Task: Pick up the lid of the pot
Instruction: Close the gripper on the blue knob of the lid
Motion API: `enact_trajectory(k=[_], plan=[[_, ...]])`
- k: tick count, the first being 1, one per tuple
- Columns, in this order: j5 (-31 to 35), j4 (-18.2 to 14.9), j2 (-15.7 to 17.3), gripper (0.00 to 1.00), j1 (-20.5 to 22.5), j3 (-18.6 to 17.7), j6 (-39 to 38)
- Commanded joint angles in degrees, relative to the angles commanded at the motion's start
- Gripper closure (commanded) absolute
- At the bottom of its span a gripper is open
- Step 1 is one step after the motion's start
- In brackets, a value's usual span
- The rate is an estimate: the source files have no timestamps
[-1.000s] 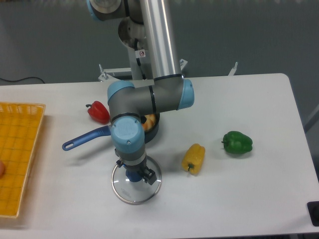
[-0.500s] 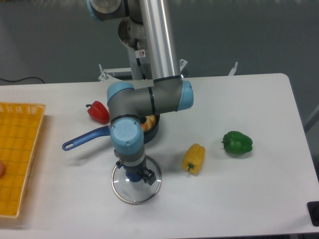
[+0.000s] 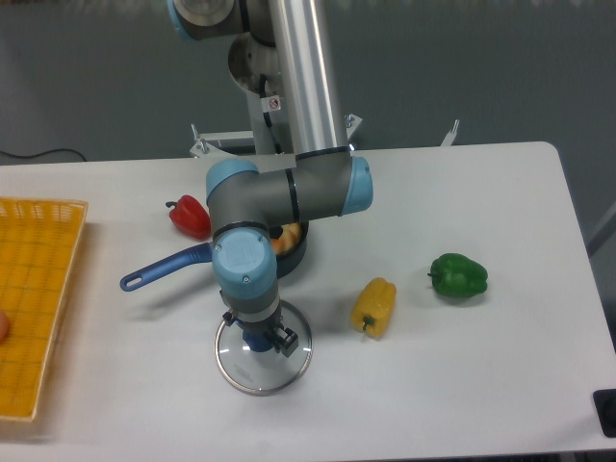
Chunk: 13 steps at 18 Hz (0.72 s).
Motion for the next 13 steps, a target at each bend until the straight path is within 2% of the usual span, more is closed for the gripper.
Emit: enact_trajectory(k=[4,8,10,11,13], plan=[[-1.1,0.0,0.1,0.19,0.0,0.0,-0.3],[-1.1,-0.1,0.0,0.3,0.0,0.0,-1.1],[-1.1,-0.1,0.0,0.37,0.0,0.0,-1.2],[-1.1,-0.1,0.0,0.44,0.0,0.0,-1.2],[-1.0,-0.3,0.1,0.46,0.0,0.0,-1.2]])
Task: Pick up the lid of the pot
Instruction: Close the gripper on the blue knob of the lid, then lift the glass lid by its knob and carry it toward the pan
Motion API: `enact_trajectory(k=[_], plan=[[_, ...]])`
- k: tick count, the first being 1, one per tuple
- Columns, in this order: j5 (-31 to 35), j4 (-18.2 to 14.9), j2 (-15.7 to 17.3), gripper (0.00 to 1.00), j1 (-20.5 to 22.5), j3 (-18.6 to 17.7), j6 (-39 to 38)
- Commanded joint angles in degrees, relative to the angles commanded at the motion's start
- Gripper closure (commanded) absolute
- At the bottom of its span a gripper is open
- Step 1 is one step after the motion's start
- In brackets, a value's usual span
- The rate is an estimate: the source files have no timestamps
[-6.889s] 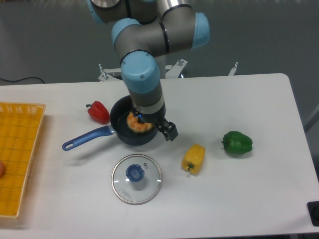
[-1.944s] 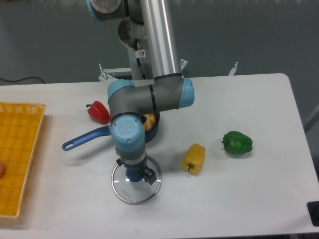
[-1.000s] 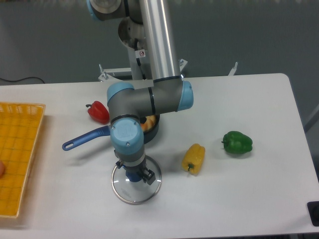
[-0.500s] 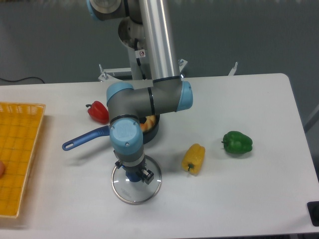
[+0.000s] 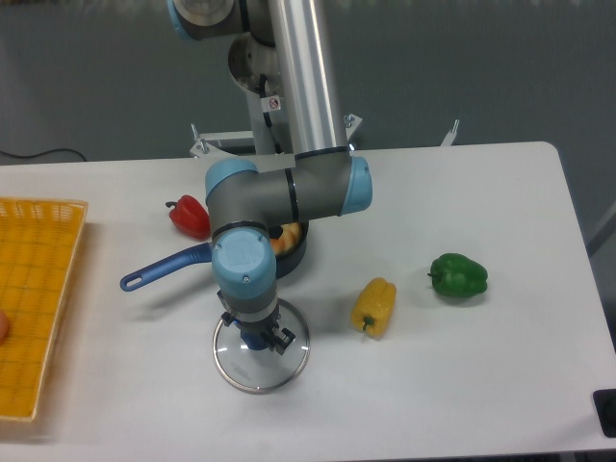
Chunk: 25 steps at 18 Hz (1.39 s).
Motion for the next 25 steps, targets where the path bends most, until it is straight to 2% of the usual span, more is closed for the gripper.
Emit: enact_trajectory(k=[4,8,12,15,20,22,25], plan=[[-0.1,-0.3,0.6,0.48,0.0,0.5,0.0],[-0.3,-4.5,1.5,0.49,0.4,3.5,0.4],[-0.4,-6.5,3.7,0.49,1.8,4.4,1.1],[-0.4,-9.6,6.1,0.51,3.0,4.6,8.1],[-1.6,-13.4,9.1,0.52,5.5,4.6,12.6],[-1.5,-13.7,9.9,0.52,6.1,4.5,16.0],[-1.5,-13.7,10.6,0.52,7.4,4.4,16.5]])
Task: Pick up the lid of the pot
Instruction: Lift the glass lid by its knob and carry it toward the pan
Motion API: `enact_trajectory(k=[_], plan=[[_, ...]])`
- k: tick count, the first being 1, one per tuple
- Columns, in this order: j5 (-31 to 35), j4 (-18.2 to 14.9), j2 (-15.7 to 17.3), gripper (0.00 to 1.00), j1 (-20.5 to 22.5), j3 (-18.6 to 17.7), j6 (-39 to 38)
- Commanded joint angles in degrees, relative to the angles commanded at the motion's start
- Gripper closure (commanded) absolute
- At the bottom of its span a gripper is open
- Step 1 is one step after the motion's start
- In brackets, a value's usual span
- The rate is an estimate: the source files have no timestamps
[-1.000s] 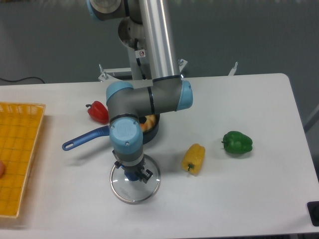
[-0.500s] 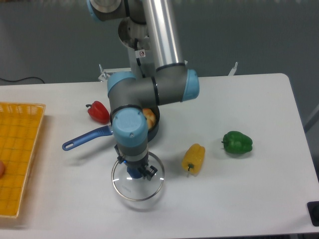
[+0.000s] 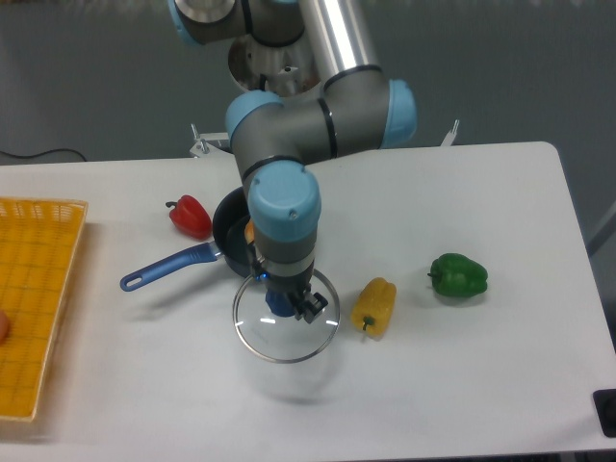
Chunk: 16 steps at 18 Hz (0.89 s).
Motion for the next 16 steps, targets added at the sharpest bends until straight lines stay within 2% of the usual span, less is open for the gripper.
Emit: enact_trajectory(k=[8,16], plan=[[-0.2,0.1,1.8,0.52,1.9,-0.7,3.3],[-0.1,0.1,2.0,0.52,1.9,-1.1,3.3]])
